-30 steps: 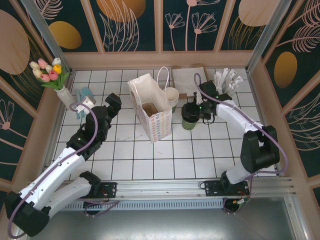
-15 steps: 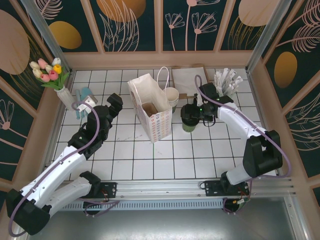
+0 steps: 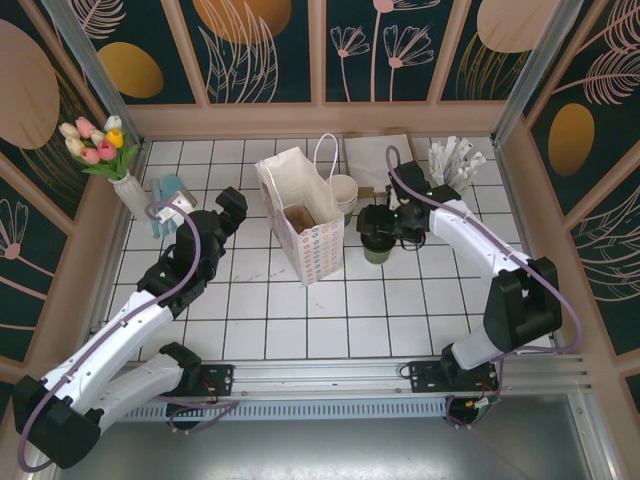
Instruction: Pack the takeout coffee
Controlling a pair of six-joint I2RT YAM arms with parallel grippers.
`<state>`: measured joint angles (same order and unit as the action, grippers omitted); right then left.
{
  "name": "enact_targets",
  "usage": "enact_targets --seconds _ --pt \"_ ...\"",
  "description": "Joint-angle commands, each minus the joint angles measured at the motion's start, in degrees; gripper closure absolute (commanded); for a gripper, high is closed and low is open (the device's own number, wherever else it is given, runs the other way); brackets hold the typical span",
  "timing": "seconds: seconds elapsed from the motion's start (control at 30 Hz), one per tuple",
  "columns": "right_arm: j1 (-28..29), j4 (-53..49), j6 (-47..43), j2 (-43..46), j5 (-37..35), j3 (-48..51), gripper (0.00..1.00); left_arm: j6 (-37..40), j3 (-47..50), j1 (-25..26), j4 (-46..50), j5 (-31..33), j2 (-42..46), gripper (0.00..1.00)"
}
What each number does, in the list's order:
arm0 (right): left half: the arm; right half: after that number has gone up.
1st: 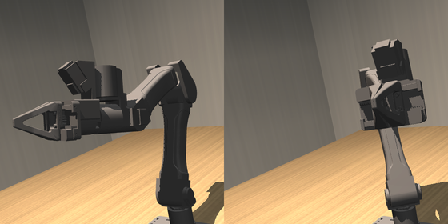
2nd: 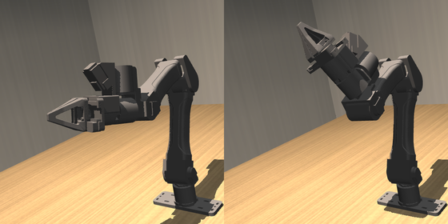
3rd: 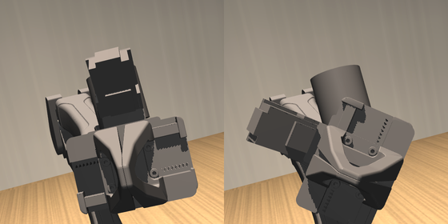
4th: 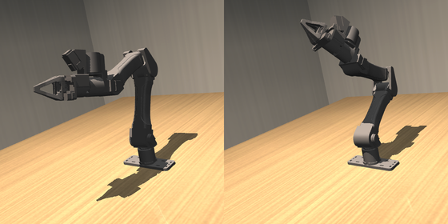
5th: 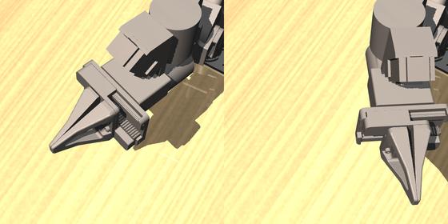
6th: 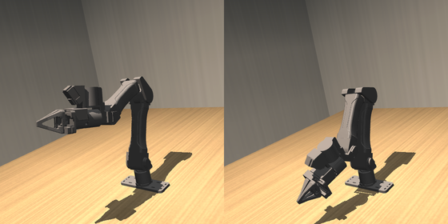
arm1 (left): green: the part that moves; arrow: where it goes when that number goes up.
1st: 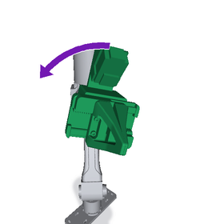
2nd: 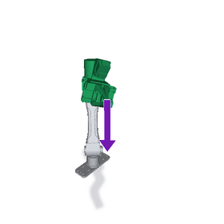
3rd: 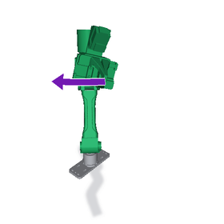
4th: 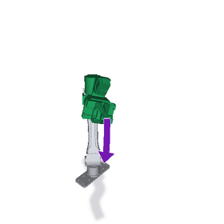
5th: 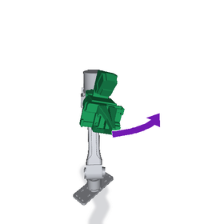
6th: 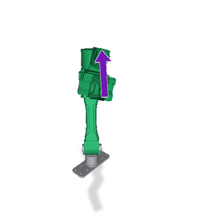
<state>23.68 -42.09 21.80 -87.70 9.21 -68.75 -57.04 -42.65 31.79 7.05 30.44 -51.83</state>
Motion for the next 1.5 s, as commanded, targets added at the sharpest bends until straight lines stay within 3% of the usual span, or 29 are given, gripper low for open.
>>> enact_targets --seconds 0.0,0.43,0.6,0.93,1.47 --pt "1.33 -4.80 1.31 -2.72 -3.98 -2.31 0.01 1.33 -1.38 -0.27 -0.90 -0.13 -0.20 0.01" --pt "2.42 -7.41 2.31 -6.09 -7.01 -4.51 0.01 1.81 -1.71 -0.27 -0.44 -0.19 -0.55 0.01" --pt "2.48 -7.56 1.69 -6.99 -4.65 -5.00 0.01 1.96 -1.81 -0.29 -0.41 -0.40 -1.07 0.01" --pt "1.98 -16.74 -0.95 -11.42 -8.40 -9.90 0.01 2.03 -1.28 -0.26 0.82 0.06 0.01 0.01" --pt "1.88 -20.14 -2.47 -13.89 -6.13 -14.03 0.01 2.30 0.73 -0.29 0.77 1.27 0.96 0.01"
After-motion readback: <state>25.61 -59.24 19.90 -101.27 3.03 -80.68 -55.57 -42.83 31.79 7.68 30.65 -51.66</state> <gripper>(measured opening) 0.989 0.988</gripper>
